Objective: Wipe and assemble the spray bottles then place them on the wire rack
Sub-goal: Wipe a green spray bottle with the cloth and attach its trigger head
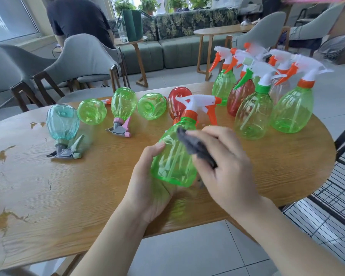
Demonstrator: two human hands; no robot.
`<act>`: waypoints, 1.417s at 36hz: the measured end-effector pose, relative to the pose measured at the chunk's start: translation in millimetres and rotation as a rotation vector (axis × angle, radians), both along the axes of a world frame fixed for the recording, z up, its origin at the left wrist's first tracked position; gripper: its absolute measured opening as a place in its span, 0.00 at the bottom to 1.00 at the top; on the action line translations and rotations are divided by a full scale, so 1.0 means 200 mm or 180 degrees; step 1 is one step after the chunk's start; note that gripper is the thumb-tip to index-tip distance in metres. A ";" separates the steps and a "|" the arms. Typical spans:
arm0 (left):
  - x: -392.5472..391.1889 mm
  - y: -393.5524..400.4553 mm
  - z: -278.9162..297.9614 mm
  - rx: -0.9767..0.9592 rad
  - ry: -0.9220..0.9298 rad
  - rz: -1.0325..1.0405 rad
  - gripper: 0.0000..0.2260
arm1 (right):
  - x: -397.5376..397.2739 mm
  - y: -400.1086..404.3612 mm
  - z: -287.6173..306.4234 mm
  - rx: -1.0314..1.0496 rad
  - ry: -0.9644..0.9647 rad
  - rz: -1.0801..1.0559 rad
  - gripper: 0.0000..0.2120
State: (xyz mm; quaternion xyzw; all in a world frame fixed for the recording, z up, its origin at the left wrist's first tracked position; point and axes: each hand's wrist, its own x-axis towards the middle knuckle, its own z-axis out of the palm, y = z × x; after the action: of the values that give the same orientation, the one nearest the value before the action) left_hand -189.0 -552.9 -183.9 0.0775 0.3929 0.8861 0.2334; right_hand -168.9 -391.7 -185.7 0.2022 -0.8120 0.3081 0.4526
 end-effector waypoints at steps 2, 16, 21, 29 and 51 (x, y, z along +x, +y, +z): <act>0.00 0.00 0.00 -0.0040 0.0041 0.0000 0.19 | -0.02 0.01 0.02 -0.0326 -0.0234 -0.0162 0.14; 0.00 0.01 -0.02 -0.0547 0.0242 0.0068 0.39 | 0.00 0.02 0.00 -0.0589 -0.0217 -0.0161 0.13; 0.01 0.02 0.00 -0.0472 0.0131 0.0054 0.18 | 0.00 0.01 0.01 -0.0656 -0.0285 0.0015 0.11; 0.04 -0.02 0.04 0.0143 -0.0376 -0.0378 0.30 | 0.09 -0.08 -0.07 0.0138 0.0194 0.0663 0.12; 0.02 0.01 0.00 -0.0219 0.0376 0.0063 0.40 | 0.03 -0.06 0.01 -0.1058 -0.0427 -0.0154 0.09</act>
State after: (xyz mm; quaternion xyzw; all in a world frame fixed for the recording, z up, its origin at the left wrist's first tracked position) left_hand -184.5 -551.6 -184.6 0.1177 0.4370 0.8682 0.2037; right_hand -163.8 -403.1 -183.5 0.0839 -0.7829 0.4400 0.4318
